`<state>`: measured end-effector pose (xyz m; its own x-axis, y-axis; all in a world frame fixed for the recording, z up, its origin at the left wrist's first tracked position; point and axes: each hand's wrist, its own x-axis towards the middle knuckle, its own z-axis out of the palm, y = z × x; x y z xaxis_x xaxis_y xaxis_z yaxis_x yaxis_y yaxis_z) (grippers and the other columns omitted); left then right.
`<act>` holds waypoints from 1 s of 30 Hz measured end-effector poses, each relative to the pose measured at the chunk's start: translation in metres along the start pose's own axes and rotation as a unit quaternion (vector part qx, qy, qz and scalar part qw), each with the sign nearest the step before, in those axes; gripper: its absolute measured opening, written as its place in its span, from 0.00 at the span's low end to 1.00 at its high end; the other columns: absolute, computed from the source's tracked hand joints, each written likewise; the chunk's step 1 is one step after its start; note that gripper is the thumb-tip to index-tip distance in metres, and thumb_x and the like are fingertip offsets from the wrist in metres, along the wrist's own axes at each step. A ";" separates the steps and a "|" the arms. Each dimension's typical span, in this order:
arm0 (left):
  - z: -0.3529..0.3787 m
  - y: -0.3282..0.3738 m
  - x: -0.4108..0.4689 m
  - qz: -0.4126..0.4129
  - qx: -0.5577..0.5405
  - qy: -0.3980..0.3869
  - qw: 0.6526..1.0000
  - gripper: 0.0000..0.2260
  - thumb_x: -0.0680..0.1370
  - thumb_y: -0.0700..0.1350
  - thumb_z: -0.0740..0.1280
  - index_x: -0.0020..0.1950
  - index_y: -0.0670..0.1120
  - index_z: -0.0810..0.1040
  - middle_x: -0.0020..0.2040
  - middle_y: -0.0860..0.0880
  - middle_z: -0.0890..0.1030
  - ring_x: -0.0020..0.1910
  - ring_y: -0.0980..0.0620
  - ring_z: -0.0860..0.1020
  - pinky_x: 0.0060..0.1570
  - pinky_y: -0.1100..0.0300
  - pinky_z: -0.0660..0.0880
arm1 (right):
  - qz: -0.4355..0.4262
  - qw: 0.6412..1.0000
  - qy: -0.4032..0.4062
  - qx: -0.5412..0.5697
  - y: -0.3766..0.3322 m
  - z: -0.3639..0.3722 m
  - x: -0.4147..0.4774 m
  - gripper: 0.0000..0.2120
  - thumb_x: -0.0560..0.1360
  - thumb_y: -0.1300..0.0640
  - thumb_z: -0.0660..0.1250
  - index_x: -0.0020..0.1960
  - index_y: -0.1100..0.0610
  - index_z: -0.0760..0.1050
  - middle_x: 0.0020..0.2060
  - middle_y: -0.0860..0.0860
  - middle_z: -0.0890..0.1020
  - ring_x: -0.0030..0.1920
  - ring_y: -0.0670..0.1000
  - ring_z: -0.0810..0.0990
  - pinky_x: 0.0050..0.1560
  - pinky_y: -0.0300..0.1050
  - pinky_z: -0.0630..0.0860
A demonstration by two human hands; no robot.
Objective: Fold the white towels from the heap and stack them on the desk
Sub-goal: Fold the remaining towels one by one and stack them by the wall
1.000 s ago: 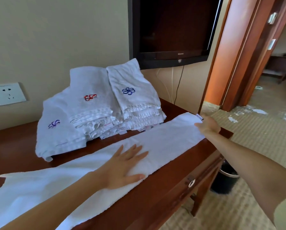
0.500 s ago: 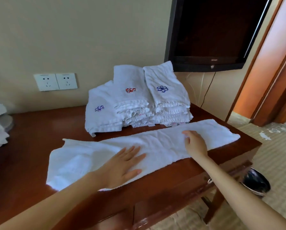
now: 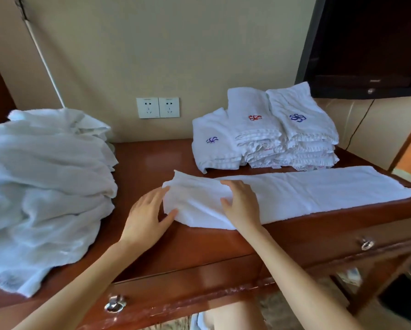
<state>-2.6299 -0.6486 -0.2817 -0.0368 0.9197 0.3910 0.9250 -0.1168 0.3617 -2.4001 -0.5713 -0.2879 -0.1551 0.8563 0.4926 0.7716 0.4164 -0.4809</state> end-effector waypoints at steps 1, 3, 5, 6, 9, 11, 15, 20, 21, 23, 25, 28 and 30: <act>-0.002 -0.005 0.000 -0.032 -0.030 0.003 0.999 0.29 0.77 0.58 0.65 0.75 0.50 0.64 0.73 0.49 0.68 0.71 0.48 0.67 0.70 0.48 0.65 | -0.003 1.000 0.001 0.009 -0.006 0.004 0.000 0.19 0.74 0.61 0.68 0.64 0.53 0.75 0.59 0.49 0.78 0.58 0.51 0.75 0.57 0.44 0.71; -0.004 -0.013 0.001 -0.064 -0.066 -0.021 0.996 0.32 0.73 0.64 0.64 0.72 0.50 0.68 0.71 0.49 0.69 0.69 0.49 0.69 0.67 0.50 0.67 | -0.010 0.999 -0.022 0.041 -0.013 0.012 0.000 0.16 0.74 0.60 0.68 0.61 0.51 0.76 0.57 0.45 0.78 0.56 0.47 0.75 0.54 0.42 0.73; -0.004 -0.014 0.003 -0.029 -0.084 -0.047 0.995 0.34 0.66 0.69 0.58 0.67 0.53 0.74 0.69 0.51 0.70 0.68 0.52 0.68 0.66 0.55 0.65 | -0.012 0.995 -0.066 0.074 -0.016 0.016 0.002 0.15 0.76 0.58 0.67 0.62 0.49 0.76 0.57 0.42 0.78 0.57 0.42 0.75 0.54 0.39 0.73; -0.003 -0.014 0.004 -0.006 -0.098 -0.057 0.994 0.33 0.65 0.70 0.57 0.64 0.54 0.76 0.69 0.52 0.70 0.69 0.52 0.67 0.66 0.56 0.64 | -0.014 0.992 -0.088 0.084 -0.017 0.016 0.003 0.16 0.76 0.56 0.67 0.63 0.48 0.75 0.58 0.41 0.77 0.58 0.42 0.74 0.55 0.38 0.71; 0.002 -0.015 0.006 0.055 -0.113 -0.093 0.988 0.30 0.65 0.69 0.60 0.59 0.54 0.78 0.69 0.53 0.68 0.71 0.52 0.63 0.70 0.54 0.62 | 0.003 0.983 -0.135 0.121 -0.017 0.014 0.009 0.17 0.77 0.53 0.66 0.65 0.49 0.74 0.61 0.42 0.77 0.62 0.42 0.73 0.60 0.37 0.68; 0.003 -0.016 0.009 0.063 -0.130 -0.108 0.984 0.27 0.64 0.69 0.63 0.55 0.53 0.78 0.65 0.55 0.70 0.68 0.53 0.65 0.70 0.51 0.64 | 0.018 0.977 -0.156 0.144 -0.018 0.012 0.012 0.18 0.78 0.50 0.66 0.67 0.49 0.73 0.63 0.43 0.77 0.63 0.42 0.73 0.63 0.39 0.68; -0.008 -0.002 0.010 0.006 -0.196 -0.161 0.967 0.18 0.72 0.61 0.70 0.56 0.53 0.72 0.57 0.59 0.73 0.62 0.60 0.67 0.75 0.48 0.44 | 0.032 0.972 -0.175 0.154 -0.020 0.016 0.014 0.18 0.78 0.51 0.65 0.68 0.49 0.73 0.64 0.44 0.77 0.65 0.43 0.73 0.67 0.44 0.68; -0.007 0.010 0.008 -0.070 -0.265 -0.134 0.952 0.16 0.77 0.57 0.66 0.55 0.50 0.65 0.54 0.53 0.78 0.56 0.58 0.72 0.74 0.45 0.41 | 0.052 0.965 -0.170 0.191 -0.030 0.019 0.013 0.15 0.79 0.53 0.65 0.65 0.49 0.74 0.61 0.46 0.79 0.63 0.44 0.75 0.67 0.48 0.70; -0.006 0.011 0.008 -0.080 -0.259 -0.129 0.954 0.17 0.77 0.57 0.66 0.56 0.51 0.65 0.51 0.54 0.78 0.53 0.59 0.73 0.74 0.44 0.42 | 0.052 0.965 -0.171 0.191 -0.032 0.019 0.012 0.15 0.79 0.54 0.65 0.65 0.49 0.74 0.61 0.46 0.79 0.63 0.45 0.75 0.67 0.49 0.71; -0.004 0.014 0.006 -0.093 -0.261 -0.113 0.954 0.19 0.76 0.58 0.67 0.60 0.52 0.64 0.47 0.53 0.78 0.49 0.60 0.75 0.74 0.41 0.50 | 0.052 0.965 -0.172 0.191 -0.035 0.018 0.008 0.15 0.79 0.54 0.64 0.65 0.49 0.74 0.61 0.46 0.79 0.63 0.45 0.75 0.67 0.49 0.71; -0.004 0.020 0.003 -0.107 -0.292 -0.091 0.946 0.21 0.76 0.59 0.65 0.64 0.52 0.64 0.52 0.50 0.78 0.51 0.55 0.76 0.68 0.46 0.65 | 0.054 0.964 -0.173 0.195 -0.038 0.015 0.002 0.15 0.80 0.53 0.63 0.66 0.49 0.74 0.61 0.46 0.79 0.63 0.45 0.75 0.66 0.47 0.71; -0.009 0.035 -0.003 -0.122 -0.320 -0.065 0.937 0.23 0.78 0.55 0.65 0.69 0.48 0.62 0.61 0.50 0.71 0.60 0.49 0.73 0.55 0.57 0.71 | 0.050 0.961 -0.182 0.203 -0.041 0.010 -0.008 0.14 0.81 0.51 0.60 0.66 0.48 0.73 0.63 0.44 0.77 0.65 0.43 0.74 0.66 0.42 0.69; -0.009 0.039 -0.005 -0.116 -0.290 -0.050 0.949 0.24 0.78 0.44 0.67 0.70 0.47 0.61 0.62 0.48 0.71 0.55 0.49 0.74 0.48 0.60 0.71 | 0.040 0.962 -0.188 0.196 -0.044 0.007 -0.013 0.15 0.82 0.51 0.57 0.68 0.48 0.72 0.64 0.43 0.76 0.66 0.43 0.72 0.65 0.40 0.68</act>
<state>-2.5973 -0.6609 -0.2616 -0.1510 0.9733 0.1728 0.5309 -0.0676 0.8447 -2.4362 -0.5984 -0.2779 -0.3743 0.9093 0.1817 0.5090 0.3653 -0.7794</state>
